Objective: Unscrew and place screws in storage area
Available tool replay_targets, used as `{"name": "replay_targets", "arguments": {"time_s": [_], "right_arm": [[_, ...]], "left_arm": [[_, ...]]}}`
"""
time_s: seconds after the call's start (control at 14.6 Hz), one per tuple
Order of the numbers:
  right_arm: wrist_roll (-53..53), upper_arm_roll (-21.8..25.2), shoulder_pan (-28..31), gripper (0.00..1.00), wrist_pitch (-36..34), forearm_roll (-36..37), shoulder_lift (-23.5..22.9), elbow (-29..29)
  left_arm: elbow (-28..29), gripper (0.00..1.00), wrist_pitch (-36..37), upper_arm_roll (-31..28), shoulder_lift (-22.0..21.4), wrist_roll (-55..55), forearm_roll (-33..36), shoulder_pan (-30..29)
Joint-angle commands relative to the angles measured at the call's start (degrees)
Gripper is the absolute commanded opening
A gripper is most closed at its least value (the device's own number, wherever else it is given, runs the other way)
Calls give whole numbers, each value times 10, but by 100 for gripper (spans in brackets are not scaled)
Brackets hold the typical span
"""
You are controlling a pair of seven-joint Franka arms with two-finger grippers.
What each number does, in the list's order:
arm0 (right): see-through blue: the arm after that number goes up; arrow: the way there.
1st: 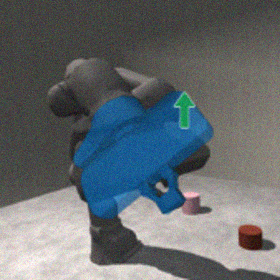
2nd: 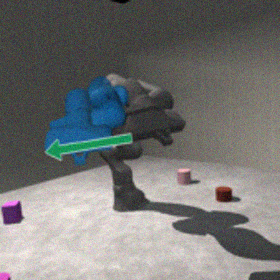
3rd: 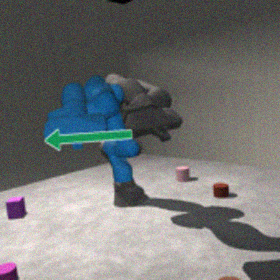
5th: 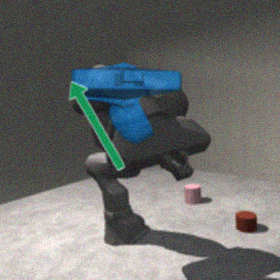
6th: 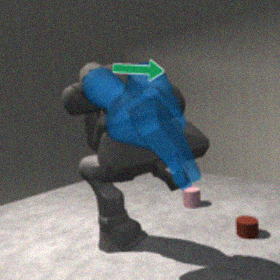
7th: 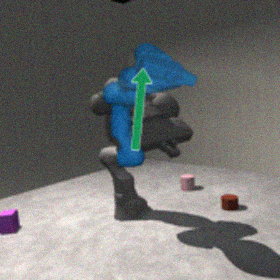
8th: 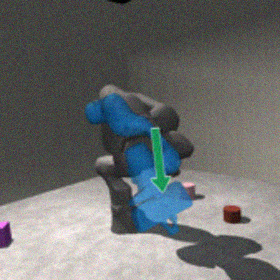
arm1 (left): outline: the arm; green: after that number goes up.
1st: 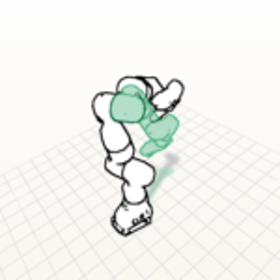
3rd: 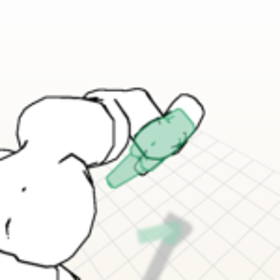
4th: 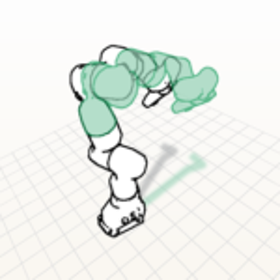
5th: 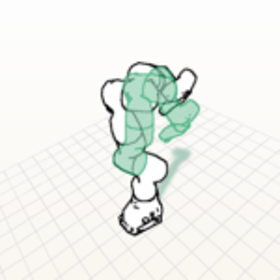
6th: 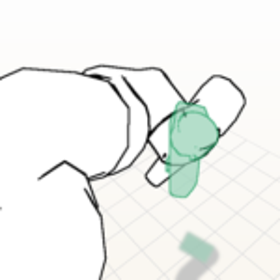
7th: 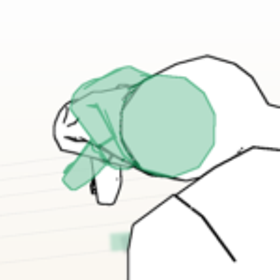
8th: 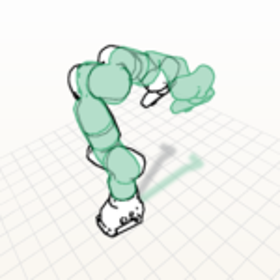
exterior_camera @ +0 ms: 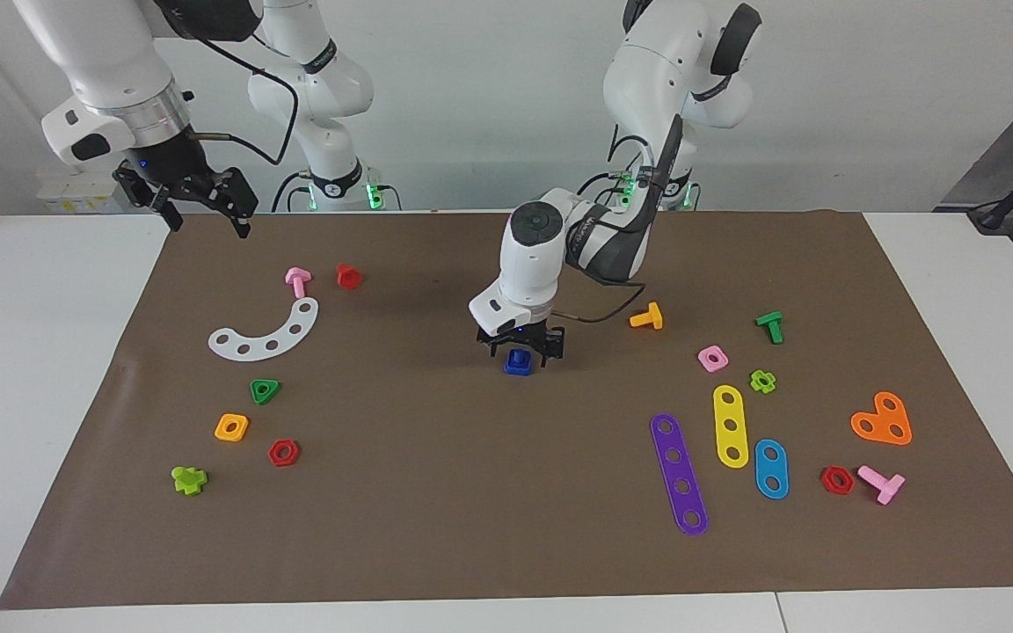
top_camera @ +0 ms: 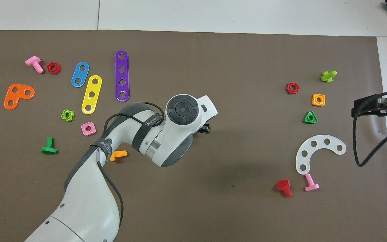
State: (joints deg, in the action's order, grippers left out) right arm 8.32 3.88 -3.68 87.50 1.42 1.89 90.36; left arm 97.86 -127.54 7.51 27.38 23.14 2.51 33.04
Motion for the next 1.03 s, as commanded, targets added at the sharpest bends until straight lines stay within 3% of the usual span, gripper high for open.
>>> {"name": "replay_targets", "arguments": {"time_s": [0.0, 0.55, 0.96], "right_arm": [[-8, -3, 3, 100, -1, -1, 11, 10], [-8, -3, 3, 100, -1, -1, 11, 10], [-8, -3, 3, 100, -1, -1, 11, 10]], "left_arm": [[28, 100, -24, -9, -10, 0, 11, 16], [44, 98, -38, -8, -10, -1, 11, 17], [51, 90, -48, -8, -11, -1, 11, 21]]}}
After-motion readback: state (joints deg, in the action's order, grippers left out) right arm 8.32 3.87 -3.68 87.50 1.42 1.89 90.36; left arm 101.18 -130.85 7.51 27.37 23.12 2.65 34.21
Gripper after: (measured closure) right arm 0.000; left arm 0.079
